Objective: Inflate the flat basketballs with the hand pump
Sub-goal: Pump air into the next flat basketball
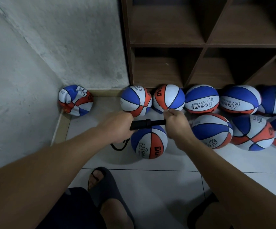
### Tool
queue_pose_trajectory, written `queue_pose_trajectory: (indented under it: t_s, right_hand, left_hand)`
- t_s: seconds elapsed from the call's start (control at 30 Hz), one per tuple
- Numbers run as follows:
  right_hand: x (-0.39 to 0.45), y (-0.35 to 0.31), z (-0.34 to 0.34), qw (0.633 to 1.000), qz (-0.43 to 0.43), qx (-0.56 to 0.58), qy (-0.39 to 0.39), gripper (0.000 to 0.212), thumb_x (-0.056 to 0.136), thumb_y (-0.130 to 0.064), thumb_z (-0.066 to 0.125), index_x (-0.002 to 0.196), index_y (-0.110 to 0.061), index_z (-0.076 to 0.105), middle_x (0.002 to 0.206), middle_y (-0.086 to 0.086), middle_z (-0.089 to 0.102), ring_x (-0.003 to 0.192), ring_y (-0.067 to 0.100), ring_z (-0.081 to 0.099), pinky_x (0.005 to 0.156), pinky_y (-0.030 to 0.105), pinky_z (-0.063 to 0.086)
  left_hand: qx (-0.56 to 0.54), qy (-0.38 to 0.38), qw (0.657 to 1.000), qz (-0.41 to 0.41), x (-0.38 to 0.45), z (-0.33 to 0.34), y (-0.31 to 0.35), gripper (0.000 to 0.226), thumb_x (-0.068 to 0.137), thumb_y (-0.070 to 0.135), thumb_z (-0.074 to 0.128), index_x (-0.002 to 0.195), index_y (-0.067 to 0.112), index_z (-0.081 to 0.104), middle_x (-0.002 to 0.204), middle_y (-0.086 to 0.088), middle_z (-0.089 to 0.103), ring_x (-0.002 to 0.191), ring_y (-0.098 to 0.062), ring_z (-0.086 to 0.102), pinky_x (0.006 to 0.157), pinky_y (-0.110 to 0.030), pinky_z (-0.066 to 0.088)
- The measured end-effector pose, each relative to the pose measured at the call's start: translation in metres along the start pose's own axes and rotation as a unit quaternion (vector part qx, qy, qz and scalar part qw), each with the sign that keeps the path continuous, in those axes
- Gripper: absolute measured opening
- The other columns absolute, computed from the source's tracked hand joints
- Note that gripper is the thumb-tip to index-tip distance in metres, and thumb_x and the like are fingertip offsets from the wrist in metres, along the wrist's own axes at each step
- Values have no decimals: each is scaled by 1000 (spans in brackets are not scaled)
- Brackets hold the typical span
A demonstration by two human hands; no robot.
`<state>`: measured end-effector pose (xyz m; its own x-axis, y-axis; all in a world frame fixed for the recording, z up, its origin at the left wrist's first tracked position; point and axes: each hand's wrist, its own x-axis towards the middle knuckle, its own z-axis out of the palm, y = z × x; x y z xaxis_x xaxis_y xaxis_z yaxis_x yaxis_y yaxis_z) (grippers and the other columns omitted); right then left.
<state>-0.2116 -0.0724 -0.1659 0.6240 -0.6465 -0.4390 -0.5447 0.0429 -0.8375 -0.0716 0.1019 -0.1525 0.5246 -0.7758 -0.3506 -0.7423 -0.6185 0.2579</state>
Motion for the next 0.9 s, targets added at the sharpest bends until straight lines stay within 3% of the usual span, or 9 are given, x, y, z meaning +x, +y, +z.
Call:
queue_pose_trajectory:
  t_s: [0.13,0.27,0.4,0.63,0.77,0.9]
  right_hand:
    - [-7,0,14,1000,-13,11,-19,29,108,-23,45,80,-16,44,64,-3,35,58,15,33,52,32,29]
    - [-12,2,23,999,-34,-1,-33,31,108,-27,46,79,-17,44,67,0,39,59,13,36,53,33,31]
    - [-12,5,25,998,-44,-9,-41,32,109,-27,45,80,-15,48,69,3,41,58,12,37,52,31,32]
    - [-5,2,17,999,-24,-16,-45,32,109,-29,48,81,-16,50,68,2,44,59,16,40,53,32,34]
    - [14,2,-19,999,29,7,24,26,106,-27,52,85,-14,59,65,3,45,56,19,39,53,30,33]
    - [27,9,-46,996,59,59,14,23,101,-26,54,80,-19,50,60,1,38,51,19,30,51,31,25]
  left_hand:
    - [56,18,998,-2,0,-1,7,39,100,42,71,71,21,56,65,2,57,56,-16,55,49,-29,32]
    - [80,24,996,8,-3,-3,14,34,99,38,72,73,24,55,67,3,57,55,-13,53,48,-28,29]
    - [83,18,996,16,-4,-5,14,22,99,38,72,86,21,66,70,5,57,56,-10,50,48,-27,28]
    - [74,21,997,32,0,-8,9,34,100,42,69,73,23,60,66,5,59,56,-12,55,48,-28,29]
    - [97,26,995,-4,2,-19,-11,34,98,37,67,68,25,55,66,4,61,57,-13,56,49,-29,32]
    - [95,19,995,-23,2,-23,-22,35,95,32,67,64,25,53,65,3,61,56,-17,58,49,-29,34]
